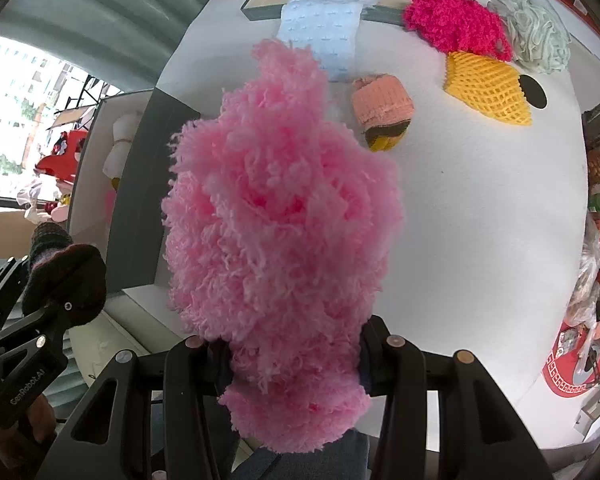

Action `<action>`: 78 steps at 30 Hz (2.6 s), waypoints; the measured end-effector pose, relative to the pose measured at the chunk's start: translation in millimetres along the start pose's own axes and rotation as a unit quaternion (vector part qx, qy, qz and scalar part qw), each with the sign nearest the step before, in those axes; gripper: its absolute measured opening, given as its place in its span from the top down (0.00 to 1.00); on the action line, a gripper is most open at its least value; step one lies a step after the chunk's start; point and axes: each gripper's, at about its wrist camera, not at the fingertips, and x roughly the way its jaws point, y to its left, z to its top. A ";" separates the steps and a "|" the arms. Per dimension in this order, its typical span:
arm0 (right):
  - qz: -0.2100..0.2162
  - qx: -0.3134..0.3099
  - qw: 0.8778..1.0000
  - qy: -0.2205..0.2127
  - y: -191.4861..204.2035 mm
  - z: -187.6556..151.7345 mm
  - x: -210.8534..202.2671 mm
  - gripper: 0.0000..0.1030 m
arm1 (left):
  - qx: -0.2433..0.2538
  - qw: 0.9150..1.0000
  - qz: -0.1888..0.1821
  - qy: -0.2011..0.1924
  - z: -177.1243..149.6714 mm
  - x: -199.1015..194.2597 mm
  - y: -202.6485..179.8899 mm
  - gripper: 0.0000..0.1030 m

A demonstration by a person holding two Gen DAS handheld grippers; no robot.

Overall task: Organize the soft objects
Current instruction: 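Carry the brown-and-lavender hat and pink fluffy item over the box with both tools, then open both tools to drop the hat and pink fluffy item into the box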

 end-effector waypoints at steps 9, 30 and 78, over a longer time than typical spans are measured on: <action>-0.006 0.042 0.999 -0.017 14.9 -0.4 6.2 0.51 | 0.031 0.999 -0.003 -0.018 10.1 0.7 33.3 0.40; -0.039 0.071 0.996 -0.031 123.8 30.7 21.1 0.51 | -0.097 0.995 -0.013 -0.003 -12.6 27.2 210.3 0.40; -0.074 -0.101 0.990 0.066 308.6 119.6 112.5 0.49 | -0.145 0.988 -0.015 0.050 -19.2 99.9 262.0 0.40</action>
